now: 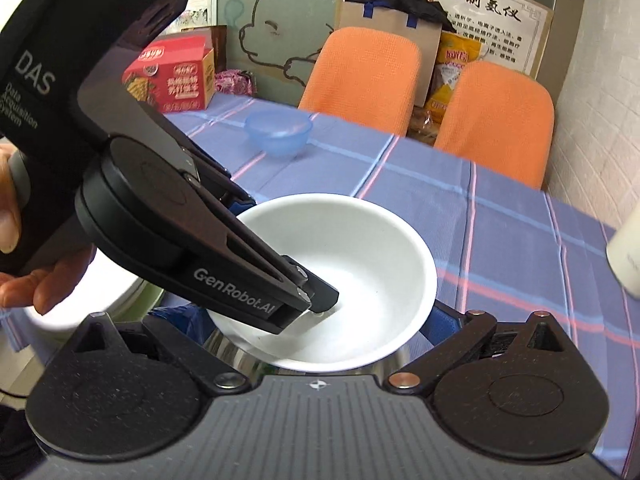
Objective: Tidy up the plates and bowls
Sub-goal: 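Lower the white bowl into the steel bowl and open the left tool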
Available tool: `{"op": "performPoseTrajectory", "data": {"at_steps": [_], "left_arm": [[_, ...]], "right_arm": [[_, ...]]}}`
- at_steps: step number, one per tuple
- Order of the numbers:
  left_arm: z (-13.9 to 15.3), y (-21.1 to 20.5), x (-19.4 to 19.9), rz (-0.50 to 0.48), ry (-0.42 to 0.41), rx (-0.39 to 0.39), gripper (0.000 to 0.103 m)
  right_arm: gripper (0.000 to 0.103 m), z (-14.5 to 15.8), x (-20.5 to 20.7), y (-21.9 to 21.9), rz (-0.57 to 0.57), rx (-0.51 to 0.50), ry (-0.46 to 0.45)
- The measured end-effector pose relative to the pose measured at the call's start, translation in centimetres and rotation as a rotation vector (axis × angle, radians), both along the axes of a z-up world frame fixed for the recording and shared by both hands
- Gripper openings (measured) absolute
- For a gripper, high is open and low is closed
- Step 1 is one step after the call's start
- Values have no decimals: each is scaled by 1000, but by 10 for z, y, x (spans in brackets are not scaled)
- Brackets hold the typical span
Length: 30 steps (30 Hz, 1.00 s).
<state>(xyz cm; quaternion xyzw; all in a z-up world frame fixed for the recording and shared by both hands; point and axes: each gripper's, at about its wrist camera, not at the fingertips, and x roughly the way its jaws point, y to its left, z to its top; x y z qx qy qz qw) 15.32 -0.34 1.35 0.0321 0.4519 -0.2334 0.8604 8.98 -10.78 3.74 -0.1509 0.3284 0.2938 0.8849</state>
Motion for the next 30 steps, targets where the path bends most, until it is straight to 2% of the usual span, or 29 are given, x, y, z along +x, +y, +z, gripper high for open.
{"op": "performPoseTrajectory", "data": {"at_steps": [4, 6, 8, 9, 14, 19, 24, 30], "left_arm": [[-10, -2, -4, 8, -11, 27, 43], [-16, -2, -4, 8, -9, 35, 51], [-20, -2, -3, 9, -5, 36, 69], [-21, 0, -3, 11, -5, 34, 71], [-17, 11, -4, 27, 4, -7, 75], [-7, 21, -17, 25, -12, -36, 76], [3, 25, -30, 51, -81, -5, 81], [14, 40, -35, 80, -109, -6, 84]], "right_arm": [[90, -10, -11, -1, -6, -3, 15], [89, -15, -11, 0, -9, -4, 23], [88, -22, -16, 0, -10, -12, 25], [88, -24, -18, 0, -14, -16, 24], [89, -31, -26, -2, -25, -53, -5], [89, -31, -30, -19, -57, -15, 11], [89, -30, -46, -34, -67, 15, 17], [89, -24, -51, -36, -67, 47, -1]]}}
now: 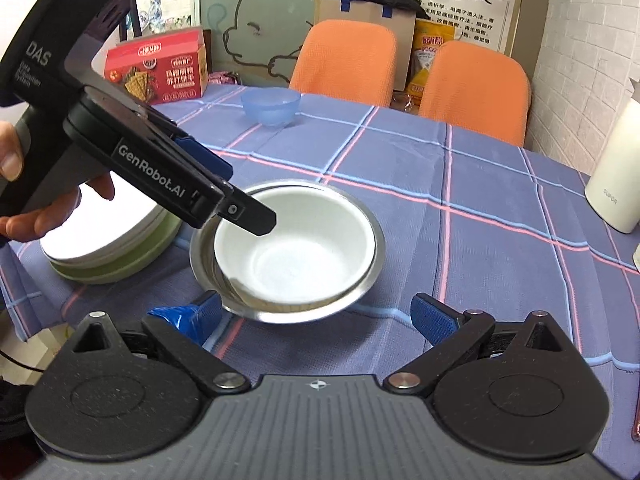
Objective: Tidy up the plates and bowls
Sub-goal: 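Lower the white bowl into the steel bowl and open the left tool, then move the left tool toward the translucent blue bowl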
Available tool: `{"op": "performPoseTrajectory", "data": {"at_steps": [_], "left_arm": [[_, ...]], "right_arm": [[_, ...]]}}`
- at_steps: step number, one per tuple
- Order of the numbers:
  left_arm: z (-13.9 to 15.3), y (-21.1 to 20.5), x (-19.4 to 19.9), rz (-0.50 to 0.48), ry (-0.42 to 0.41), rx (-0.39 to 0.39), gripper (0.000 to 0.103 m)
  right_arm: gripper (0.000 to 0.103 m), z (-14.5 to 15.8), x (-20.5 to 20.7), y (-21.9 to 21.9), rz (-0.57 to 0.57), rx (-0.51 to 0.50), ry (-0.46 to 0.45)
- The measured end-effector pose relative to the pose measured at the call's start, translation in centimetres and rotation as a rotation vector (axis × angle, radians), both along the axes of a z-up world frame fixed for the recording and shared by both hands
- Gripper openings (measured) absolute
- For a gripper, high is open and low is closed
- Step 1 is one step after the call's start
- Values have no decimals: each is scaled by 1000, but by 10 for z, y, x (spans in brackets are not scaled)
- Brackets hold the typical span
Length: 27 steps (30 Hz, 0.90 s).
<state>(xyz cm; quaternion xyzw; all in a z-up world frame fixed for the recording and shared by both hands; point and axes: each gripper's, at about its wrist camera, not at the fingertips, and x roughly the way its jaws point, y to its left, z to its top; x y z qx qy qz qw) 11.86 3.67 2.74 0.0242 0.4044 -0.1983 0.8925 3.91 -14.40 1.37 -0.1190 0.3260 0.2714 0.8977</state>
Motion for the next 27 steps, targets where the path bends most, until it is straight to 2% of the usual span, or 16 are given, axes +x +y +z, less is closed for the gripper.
{"op": "performPoseTrajectory", "data": {"at_steps": [4, 13, 21, 27], "left_arm": [[4, 15, -3, 13, -16, 1, 92], [15, 67, 9, 80, -70, -18, 94], [-5, 126, 50, 206, -5, -26, 94], [-17, 167, 78, 274, 29, -32, 94]], "right_arm": [[89, 6, 8, 7, 2, 17, -8], [89, 16, 45, 35, -3, 51, 11], [89, 18, 98, 71, -4, 47, 43], [89, 13, 140, 102, 28, 52, 100]]}}
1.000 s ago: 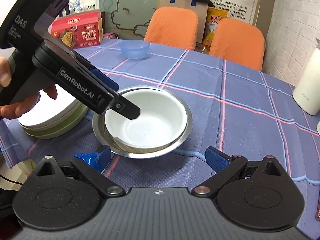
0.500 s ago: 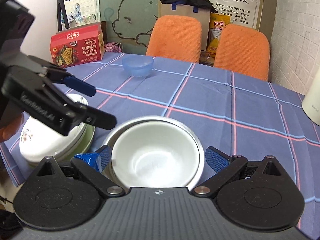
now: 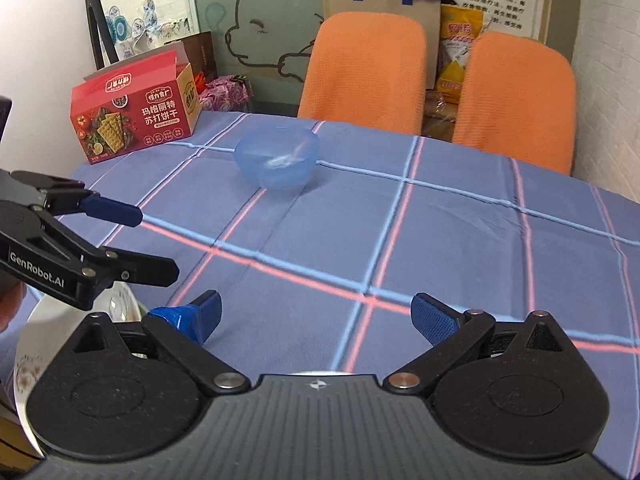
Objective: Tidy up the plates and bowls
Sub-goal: 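Move the left tool toward the translucent blue bowl, then grasp the rim of the blue bowl with the left tool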
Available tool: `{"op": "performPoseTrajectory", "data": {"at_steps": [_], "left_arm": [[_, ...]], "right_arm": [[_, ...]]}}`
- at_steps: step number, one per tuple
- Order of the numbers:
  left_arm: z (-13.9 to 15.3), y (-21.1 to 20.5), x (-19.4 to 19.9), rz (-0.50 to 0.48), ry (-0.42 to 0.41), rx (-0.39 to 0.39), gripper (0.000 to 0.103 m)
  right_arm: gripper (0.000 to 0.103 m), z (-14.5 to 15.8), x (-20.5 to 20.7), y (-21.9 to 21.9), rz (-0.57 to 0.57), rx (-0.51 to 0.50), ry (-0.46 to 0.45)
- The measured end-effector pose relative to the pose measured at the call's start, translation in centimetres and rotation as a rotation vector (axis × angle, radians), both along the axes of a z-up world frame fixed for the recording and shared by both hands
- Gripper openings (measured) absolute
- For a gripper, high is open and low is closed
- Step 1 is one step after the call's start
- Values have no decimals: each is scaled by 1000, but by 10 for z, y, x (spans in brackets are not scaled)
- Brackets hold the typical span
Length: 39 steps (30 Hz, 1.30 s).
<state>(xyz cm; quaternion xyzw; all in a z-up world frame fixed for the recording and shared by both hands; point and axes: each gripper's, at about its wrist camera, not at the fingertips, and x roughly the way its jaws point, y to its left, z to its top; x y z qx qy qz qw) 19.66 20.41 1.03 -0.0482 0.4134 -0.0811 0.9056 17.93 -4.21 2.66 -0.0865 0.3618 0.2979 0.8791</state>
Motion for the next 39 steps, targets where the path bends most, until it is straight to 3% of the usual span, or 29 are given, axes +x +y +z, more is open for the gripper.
{"op": "performPoseTrajectory", "data": {"at_steps": [3, 10, 16, 24, 27, 28, 29, 33, 35, 39], "left_arm": [[3, 18, 23, 46, -15, -5, 94], [15, 36, 95, 75, -66, -103, 94], [-16, 24, 151, 82, 25, -48, 94], [-37, 30, 177, 108, 60, -58, 94], [-37, 33, 181, 106, 50, -61, 92], [-37, 34, 181, 99, 46, -61, 89], [-36, 34, 181, 91, 40, -56, 78], [-34, 34, 179, 48, 40, -32, 50], [-30, 36, 177, 24, 54, -59, 49], [-26, 35, 167, 16, 50, -14, 48]], "right_arm": [[89, 1, 19, 17, 28, -14, 4], [89, 1, 69, 67, 96, -102, -17], [89, -16, 106, 96, 105, -180, -40], [89, -41, 130, 115, 114, -230, -30], [89, -43, 135, 119, 125, -190, -17], [89, -43, 136, 120, 125, -184, -11], [89, -43, 138, 123, 127, -180, -10], [87, -44, 138, 130, 165, -156, -34], [87, -45, 134, 132, 184, -136, -58], [88, -36, 123, 138, 249, -86, -98]]}}
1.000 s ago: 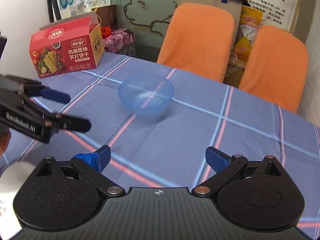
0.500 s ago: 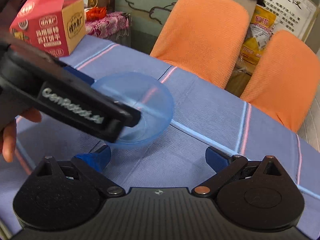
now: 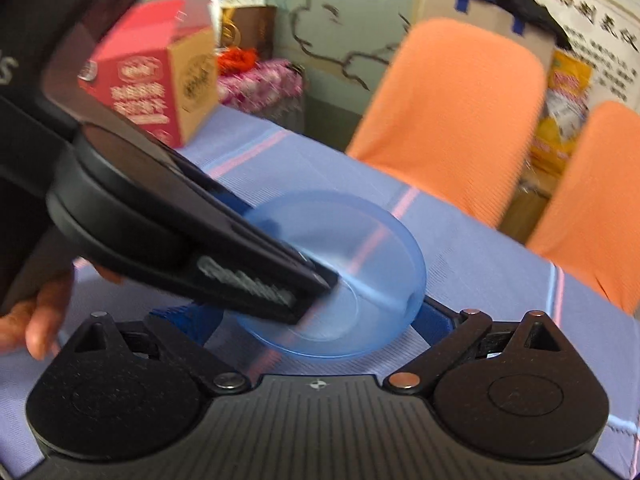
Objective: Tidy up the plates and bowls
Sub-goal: 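Grasp the rim of the blue bowl with the left tool, then carry the blue bowl over the stack and lower it into the white bowl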
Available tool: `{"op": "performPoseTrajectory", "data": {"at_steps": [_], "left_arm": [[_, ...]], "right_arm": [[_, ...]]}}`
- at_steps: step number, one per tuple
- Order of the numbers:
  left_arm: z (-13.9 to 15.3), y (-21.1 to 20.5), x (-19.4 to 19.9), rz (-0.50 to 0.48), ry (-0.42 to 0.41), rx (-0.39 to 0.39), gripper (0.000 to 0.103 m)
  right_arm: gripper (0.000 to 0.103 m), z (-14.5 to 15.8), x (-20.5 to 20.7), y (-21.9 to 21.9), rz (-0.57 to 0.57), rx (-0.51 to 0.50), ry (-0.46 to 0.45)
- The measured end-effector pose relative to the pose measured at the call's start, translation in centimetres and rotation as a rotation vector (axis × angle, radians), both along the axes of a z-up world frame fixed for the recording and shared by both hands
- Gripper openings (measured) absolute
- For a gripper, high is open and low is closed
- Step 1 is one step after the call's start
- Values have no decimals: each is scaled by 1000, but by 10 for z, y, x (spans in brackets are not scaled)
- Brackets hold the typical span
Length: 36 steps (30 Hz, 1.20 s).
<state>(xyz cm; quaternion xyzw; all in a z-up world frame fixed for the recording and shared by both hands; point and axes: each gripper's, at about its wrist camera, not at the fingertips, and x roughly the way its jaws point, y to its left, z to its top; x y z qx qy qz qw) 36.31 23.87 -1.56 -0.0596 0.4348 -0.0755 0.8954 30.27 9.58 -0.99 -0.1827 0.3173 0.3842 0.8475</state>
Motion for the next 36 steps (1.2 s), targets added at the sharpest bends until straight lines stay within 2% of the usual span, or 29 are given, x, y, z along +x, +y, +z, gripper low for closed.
{"op": "performPoseTrajectory", "data": {"at_steps": [6, 12, 22, 28, 34, 36], "left_arm": [[10, -4, -23, -18, 19, -37, 48], [23, -29, -44, -52, 32, -46, 47], [44, -97, -89, -146, 17, -75, 47], [37, -117, -94, -139, 52, -62, 48], [21, -102, -77, -85, 79, -61, 47], [17, -98, -70, -72, 60, -39, 50]], "right_arm": [[88, 22, -21, -5, 5, 30, -23], [88, 30, -38, -7, -29, -44, -24], [89, 48, -69, -58, -122, -41, 54], [90, 50, -91, -88, -190, -46, 47], [90, 31, -68, -83, -147, -76, 191], [89, 22, -55, -75, -133, -81, 210]]}}
